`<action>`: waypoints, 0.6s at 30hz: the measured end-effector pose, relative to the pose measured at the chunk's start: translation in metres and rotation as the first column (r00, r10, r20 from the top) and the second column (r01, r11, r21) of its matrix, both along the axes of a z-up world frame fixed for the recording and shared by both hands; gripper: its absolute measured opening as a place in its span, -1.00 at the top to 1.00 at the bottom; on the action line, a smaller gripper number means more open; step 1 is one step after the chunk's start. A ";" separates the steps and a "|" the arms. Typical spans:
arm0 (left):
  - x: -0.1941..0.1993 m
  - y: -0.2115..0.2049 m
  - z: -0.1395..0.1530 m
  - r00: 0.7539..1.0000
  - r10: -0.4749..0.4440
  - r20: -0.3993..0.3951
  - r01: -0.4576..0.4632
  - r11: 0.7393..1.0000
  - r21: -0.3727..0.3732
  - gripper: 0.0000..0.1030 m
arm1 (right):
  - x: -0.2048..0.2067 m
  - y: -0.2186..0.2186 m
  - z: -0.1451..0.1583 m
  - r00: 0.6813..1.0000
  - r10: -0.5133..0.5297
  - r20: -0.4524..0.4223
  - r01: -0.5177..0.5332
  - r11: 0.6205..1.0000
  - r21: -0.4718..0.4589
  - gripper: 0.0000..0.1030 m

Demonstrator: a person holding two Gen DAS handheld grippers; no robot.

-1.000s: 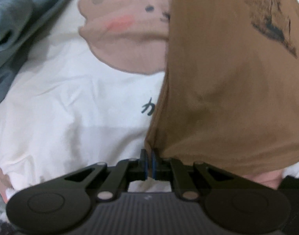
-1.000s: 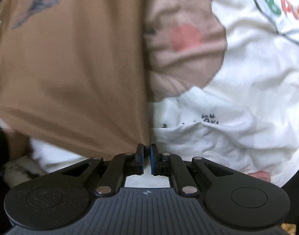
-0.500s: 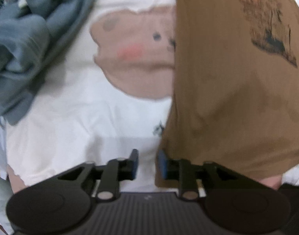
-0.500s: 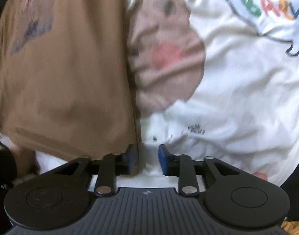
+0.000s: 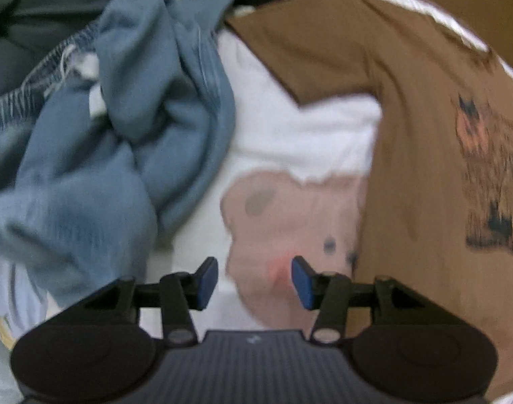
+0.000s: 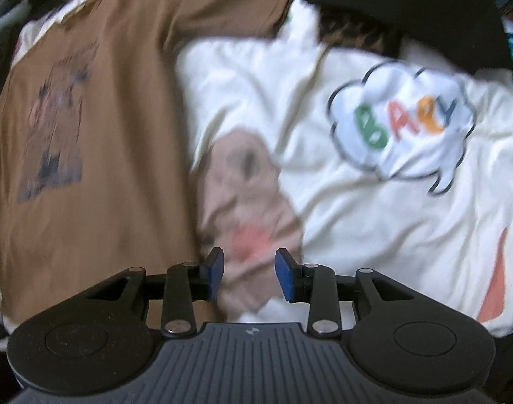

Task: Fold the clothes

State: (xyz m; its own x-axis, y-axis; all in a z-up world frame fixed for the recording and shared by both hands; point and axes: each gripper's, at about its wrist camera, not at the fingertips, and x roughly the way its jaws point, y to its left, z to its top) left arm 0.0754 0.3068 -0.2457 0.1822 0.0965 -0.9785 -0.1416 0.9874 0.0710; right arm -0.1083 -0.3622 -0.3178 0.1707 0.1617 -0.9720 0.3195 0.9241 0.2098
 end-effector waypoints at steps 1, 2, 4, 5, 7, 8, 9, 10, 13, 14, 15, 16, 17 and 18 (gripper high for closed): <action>0.007 0.001 -0.002 1.000 0.001 0.015 -0.001 1.000 0.003 0.00 | 0.004 -0.002 0.003 1.000 -0.009 0.008 0.009 1.000 -0.004 0.21; 0.015 0.001 -0.002 0.999 0.002 0.032 -0.002 1.000 0.007 0.00 | 0.008 -0.004 0.005 1.000 -0.017 0.017 0.017 1.000 -0.009 0.19; 0.032 0.002 -0.001 0.998 0.005 0.065 -0.006 1.000 0.014 0.00 | 0.021 -0.007 0.009 0.998 -0.040 0.043 0.041 0.999 -0.018 0.17; 0.041 0.003 -0.005 0.997 0.013 0.079 -0.014 1.000 0.012 0.00 | 0.027 -0.007 0.009 0.997 -0.053 0.056 0.054 0.998 -0.024 0.13; 0.060 0.005 -0.009 0.994 0.040 0.103 -0.040 0.999 -0.001 0.00 | 0.039 -0.014 0.008 0.993 -0.080 0.084 0.083 0.996 -0.027 0.13; 0.068 0.005 -0.010 0.992 0.056 0.113 -0.055 0.998 -0.013 0.00 | 0.045 -0.018 0.007 0.991 -0.094 0.098 0.097 0.995 -0.029 0.13; 0.075 0.006 -0.013 0.990 0.074 0.122 -0.071 0.997 -0.025 0.00 | 0.050 -0.021 0.006 0.987 -0.112 0.113 0.116 0.993 -0.025 0.13; 0.081 0.007 -0.017 0.987 0.095 0.130 -0.091 0.995 -0.035 0.00 | 0.056 -0.022 0.004 0.983 -0.134 0.127 0.138 0.990 -0.020 0.13; 0.097 0.011 -0.031 0.976 0.166 0.140 -0.157 0.985 -0.078 -0.01 | 0.073 -0.025 -0.002 0.965 -0.206 0.162 0.208 0.978 0.003 0.13; 0.101 0.012 -0.036 0.971 0.194 0.138 -0.182 0.979 -0.096 -0.01 | 0.077 -0.027 -0.003 0.958 -0.232 0.169 0.233 0.972 0.015 0.13; 0.105 0.014 -0.041 0.966 0.221 0.134 -0.206 0.971 -0.118 -0.01 | 0.081 -0.029 -0.005 0.953 -0.249 0.173 0.249 0.968 0.023 0.13; 0.109 0.015 -0.047 0.961 0.245 0.130 -0.227 0.964 -0.140 -0.01 | 0.087 -0.029 -0.008 0.951 -0.254 0.175 0.255 0.967 0.019 0.13; 0.111 0.016 -0.052 0.956 0.265 0.128 -0.245 0.957 -0.157 0.00 | 0.092 -0.030 -0.010 0.950 -0.256 0.177 0.258 0.966 0.012 0.13; 0.114 0.017 -0.056 0.951 0.284 0.126 -0.261 0.950 -0.173 0.00 | 0.097 -0.030 -0.012 0.950 -0.257 0.179 0.260 0.965 0.006 0.13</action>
